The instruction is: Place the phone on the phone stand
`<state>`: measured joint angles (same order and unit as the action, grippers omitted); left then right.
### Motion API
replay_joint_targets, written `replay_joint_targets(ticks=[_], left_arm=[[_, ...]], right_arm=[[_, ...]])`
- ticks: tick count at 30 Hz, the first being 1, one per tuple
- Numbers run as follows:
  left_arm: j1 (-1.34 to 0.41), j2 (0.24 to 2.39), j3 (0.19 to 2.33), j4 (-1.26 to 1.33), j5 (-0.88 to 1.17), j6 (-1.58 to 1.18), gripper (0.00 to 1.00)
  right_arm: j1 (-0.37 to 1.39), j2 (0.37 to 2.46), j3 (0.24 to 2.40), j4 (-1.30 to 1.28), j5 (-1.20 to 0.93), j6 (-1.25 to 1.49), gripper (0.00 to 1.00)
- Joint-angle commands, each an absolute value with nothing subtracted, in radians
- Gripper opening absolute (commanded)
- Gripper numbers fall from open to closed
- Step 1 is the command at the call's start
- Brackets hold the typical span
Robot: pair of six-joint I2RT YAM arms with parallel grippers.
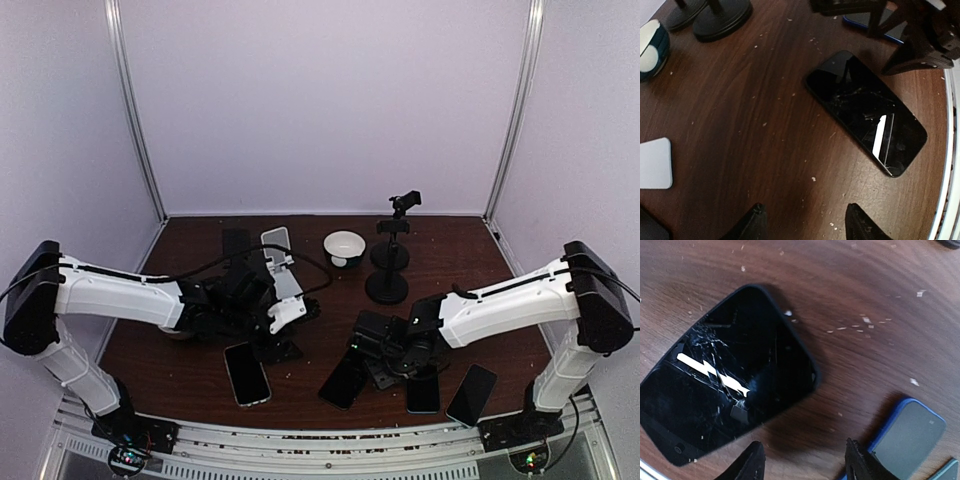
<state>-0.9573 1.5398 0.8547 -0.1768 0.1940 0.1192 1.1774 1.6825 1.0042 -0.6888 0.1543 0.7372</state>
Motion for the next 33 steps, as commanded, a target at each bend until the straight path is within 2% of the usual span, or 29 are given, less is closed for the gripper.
replay_joint_targets(ticks=[1,7,9,11,19,23,25,26,28,33], left_arm=[[-1.007,1.563,0.831,-0.047,0.18,0.236,0.56],[-1.008,1.577,0.794,0.002,0.18,0.278,0.52],[-1.008,1.581,0.809,-0.013,0.152,0.294,0.45],[-1.008,1.581,0.812,-0.012,0.114,0.289,0.43],[-0.954,1.464,0.734,0.119,-0.039,0.195,0.43],[-0.867,1.367,0.702,0.141,-0.135,0.11,0.45],[-0.838,1.328,0.702,0.135,-0.205,0.077,0.46],[-0.83,1.311,0.705,0.136,-0.232,0.068,0.48],[-0.819,1.29,0.721,0.132,-0.255,0.059,0.51],[-0.764,1.308,0.809,0.04,-0.344,-0.023,0.53]], right_arm=[[1.17,1.736,1.039,-0.657,0.149,0.72,0.57],[1.139,1.776,1.049,-0.639,0.167,0.701,0.57],[1.117,1.796,1.072,-0.627,0.181,0.685,0.57],[1.084,1.821,1.109,-0.612,0.203,0.659,0.57],[1.051,2.005,1.461,-0.647,0.197,0.487,0.57],[1.054,1.987,1.5,-0.715,0.224,0.479,0.58],[1.068,1.95,1.513,-0.788,0.271,0.493,0.65],[1.08,1.93,1.517,-0.822,0.276,0.506,0.72],[1.115,1.895,1.514,-0.864,0.247,0.557,0.98],[1.19,1.899,1.516,-0.946,0.157,0.71,1.0]])
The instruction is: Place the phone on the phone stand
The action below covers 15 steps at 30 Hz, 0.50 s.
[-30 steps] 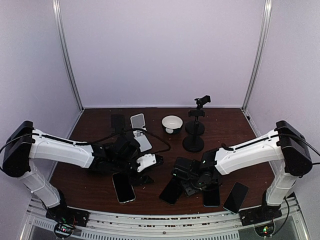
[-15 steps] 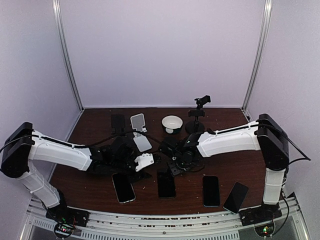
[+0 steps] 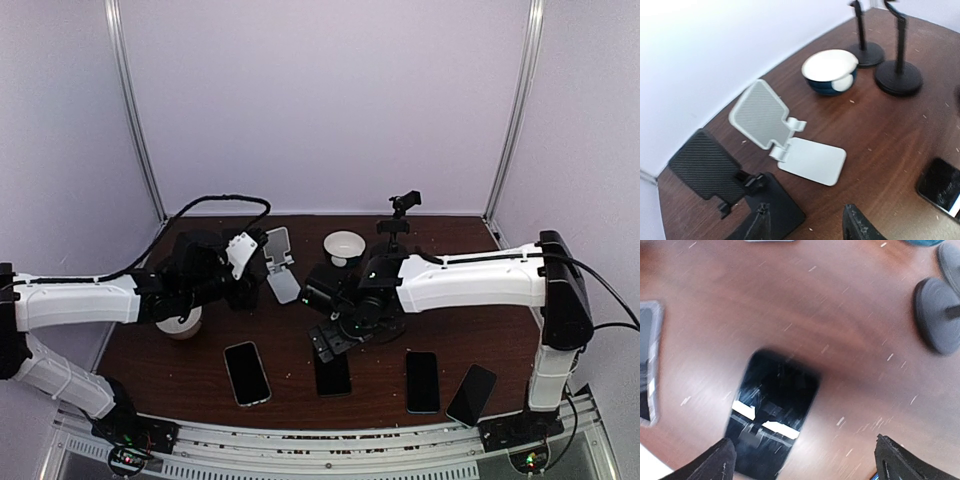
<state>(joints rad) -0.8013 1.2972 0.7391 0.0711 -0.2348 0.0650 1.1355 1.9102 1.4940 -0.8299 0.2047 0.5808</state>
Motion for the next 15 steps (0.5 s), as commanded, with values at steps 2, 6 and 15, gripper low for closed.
replay_joint_targets(ticks=[2,6,15], left_arm=[[-0.739,1.316,0.824,0.033,-0.361,-0.042,0.56],[-0.716,1.328,0.847,0.062,-0.367,-0.045,0.58],[-0.715,1.287,0.79,0.124,-0.348,-0.017,0.59]], right_arm=[[1.203,1.915,1.533,-0.961,0.146,0.733,1.0],[1.215,1.99,1.622,-0.992,0.104,0.736,1.0],[1.218,2.177,1.813,-1.138,0.097,0.726,1.0]])
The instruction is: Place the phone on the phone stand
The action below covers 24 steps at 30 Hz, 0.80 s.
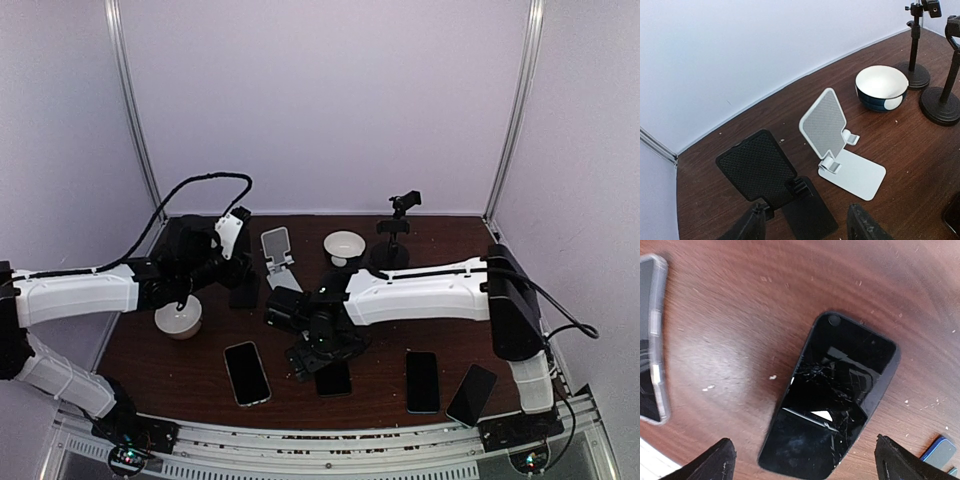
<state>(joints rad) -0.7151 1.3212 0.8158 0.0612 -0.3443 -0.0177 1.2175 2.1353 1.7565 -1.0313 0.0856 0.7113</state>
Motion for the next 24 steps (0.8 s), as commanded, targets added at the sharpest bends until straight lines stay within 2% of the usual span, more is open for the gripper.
replay_joint_targets(ticks=[1,10,19,24], left_arm=[[-0.715,1.282,0.785,0.128,-0.344,-0.017,0.59],[-0.715,1.286,0.788,0.129,-0.331,-0.001,0.59],[-0.716,1.304,0.789,0.129,-0.349,0.009,0.59],[-0.716,1.317,0.792,0.124,-0.352,0.018,0.59]], right_arm=[[1.217,2.189,1.817,-1.158,0.107,0.726,1.0],[1.178,2.221,1.739,-1.087,0.026,0.706,1.0],[1.131,2.191,1.634,-0.983,-0.073,0.673,0.85],[1.098,2.159,1.558,-1.014,-0.052,0.611,0.85]])
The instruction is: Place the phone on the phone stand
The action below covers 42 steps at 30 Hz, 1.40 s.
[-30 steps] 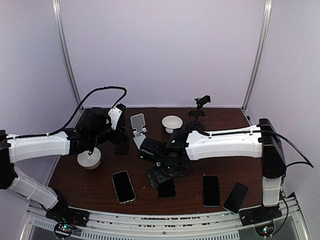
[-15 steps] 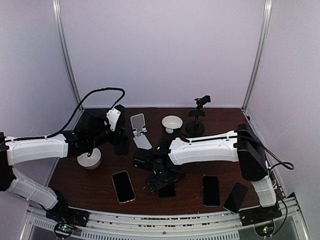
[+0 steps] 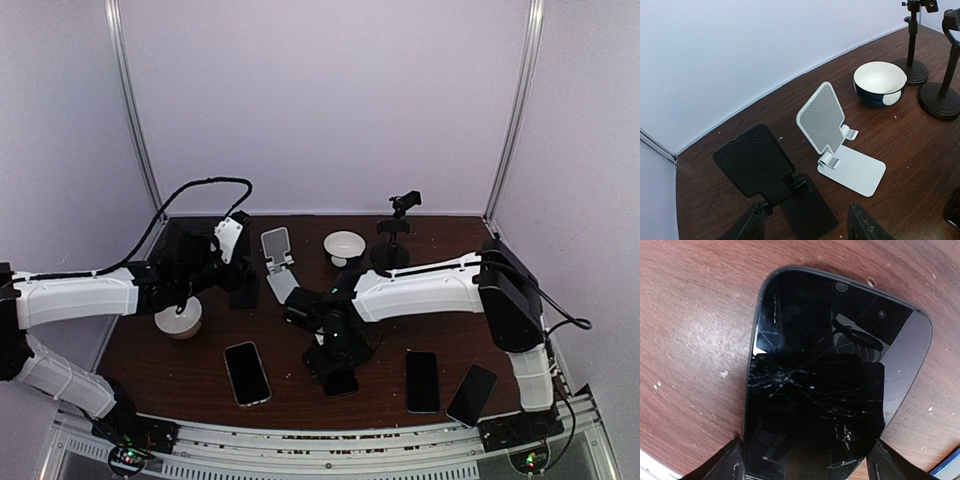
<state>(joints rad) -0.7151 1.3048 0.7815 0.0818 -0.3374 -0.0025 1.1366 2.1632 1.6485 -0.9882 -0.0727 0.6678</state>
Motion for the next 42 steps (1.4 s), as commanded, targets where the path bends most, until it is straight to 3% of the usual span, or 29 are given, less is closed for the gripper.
replay_joint_targets(ticks=[1,7,11,19,29,42], left_arm=[[-0.715,1.318,0.792,0.123,-0.355,0.023,0.59],[-0.715,1.329,0.798,0.116,-0.365,0.034,0.59],[-0.715,1.33,0.799,0.114,-0.365,0.033,0.59],[-0.715,1.327,0.803,0.112,-0.351,0.025,0.59],[-0.715,1.333,0.821,0.098,-0.356,0.027,0.59],[-0.713,1.346,0.848,0.07,-0.348,0.019,0.59]], right_arm=[[1.085,2.138,1.524,-1.014,-0.049,0.594,0.85],[1.02,2.074,1.393,-1.02,-0.005,0.481,0.86],[1.003,2.1,1.483,-1.067,0.025,0.457,1.0],[0.962,2.104,1.488,-0.983,-0.056,0.566,1.0],[0.985,2.133,1.448,-0.98,-0.088,0.595,0.79],[0.999,2.02,1.464,-0.941,0.031,0.596,0.68]])
